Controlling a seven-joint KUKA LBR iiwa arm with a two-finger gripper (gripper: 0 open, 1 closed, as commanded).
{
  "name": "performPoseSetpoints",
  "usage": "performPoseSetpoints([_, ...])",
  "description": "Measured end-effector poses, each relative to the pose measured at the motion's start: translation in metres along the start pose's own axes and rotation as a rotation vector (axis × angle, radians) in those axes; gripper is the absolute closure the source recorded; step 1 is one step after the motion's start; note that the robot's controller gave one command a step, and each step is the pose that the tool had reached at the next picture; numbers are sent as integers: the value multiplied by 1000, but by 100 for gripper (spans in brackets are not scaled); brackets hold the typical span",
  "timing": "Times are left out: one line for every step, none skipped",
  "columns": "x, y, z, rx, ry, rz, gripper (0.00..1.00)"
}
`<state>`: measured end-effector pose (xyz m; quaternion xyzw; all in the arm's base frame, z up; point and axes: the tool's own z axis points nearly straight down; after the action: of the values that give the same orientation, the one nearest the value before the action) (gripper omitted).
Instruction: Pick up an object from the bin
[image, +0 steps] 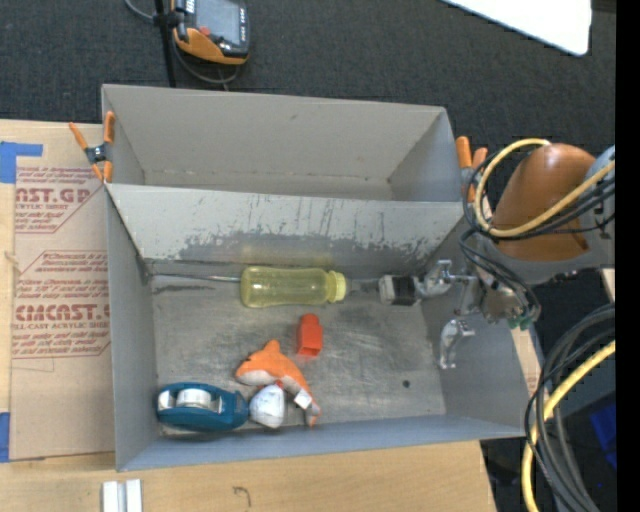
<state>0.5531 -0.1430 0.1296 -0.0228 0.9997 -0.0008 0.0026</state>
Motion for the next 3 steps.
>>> performPoseSetpoints([-18,15,-24,-4,9,27,0])
performPoseSetpoints([-28,38,-34,1,-9,21,0])
performPoseSetpoints([-33,70,-25,-3,10,-52,0])
